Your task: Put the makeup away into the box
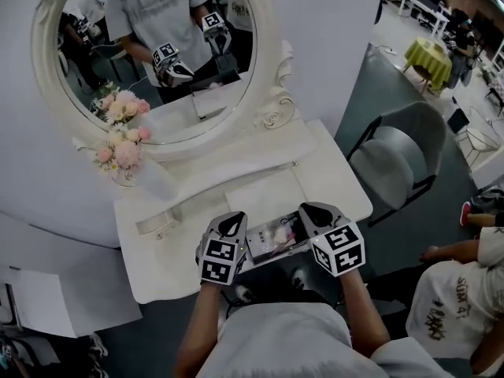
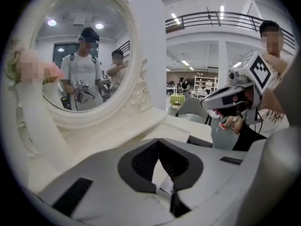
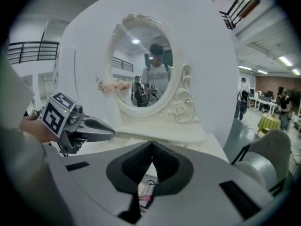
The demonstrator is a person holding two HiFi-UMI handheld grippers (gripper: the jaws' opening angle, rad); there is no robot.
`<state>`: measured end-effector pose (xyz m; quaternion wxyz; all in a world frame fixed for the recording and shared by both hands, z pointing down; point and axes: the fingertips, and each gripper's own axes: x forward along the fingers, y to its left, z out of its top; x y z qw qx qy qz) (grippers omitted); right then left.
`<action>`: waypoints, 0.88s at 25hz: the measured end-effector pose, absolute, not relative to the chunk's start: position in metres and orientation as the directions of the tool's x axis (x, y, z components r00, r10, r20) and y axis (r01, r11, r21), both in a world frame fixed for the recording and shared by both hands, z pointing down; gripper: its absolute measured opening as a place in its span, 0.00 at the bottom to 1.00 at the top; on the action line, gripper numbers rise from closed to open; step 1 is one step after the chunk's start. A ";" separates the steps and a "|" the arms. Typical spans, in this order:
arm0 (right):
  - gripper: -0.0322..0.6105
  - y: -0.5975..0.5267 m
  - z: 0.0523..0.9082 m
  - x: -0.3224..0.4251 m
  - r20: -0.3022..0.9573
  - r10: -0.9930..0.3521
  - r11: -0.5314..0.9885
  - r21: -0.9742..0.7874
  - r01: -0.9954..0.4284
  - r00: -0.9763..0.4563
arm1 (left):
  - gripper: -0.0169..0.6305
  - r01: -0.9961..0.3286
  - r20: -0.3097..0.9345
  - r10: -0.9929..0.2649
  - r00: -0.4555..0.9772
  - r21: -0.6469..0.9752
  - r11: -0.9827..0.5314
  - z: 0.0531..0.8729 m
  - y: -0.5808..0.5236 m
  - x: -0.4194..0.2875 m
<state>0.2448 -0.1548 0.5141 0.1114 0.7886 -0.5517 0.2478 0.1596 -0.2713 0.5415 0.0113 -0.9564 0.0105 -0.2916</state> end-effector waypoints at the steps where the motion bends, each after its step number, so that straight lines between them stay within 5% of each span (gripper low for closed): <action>1: 0.05 -0.160 0.506 0.245 0.504 -0.819 -0.357 -0.077 -0.931 0.273 | 0.05 -0.025 0.543 -0.043 0.839 -0.041 -0.999 0.532 -0.278 0.157; 22: 0.05 -0.235 0.328 0.218 0.234 -0.948 -0.186 0.149 -0.971 0.217 | 0.05 -0.219 0.183 -0.291 0.939 -0.332 -0.917 0.315 -0.338 0.111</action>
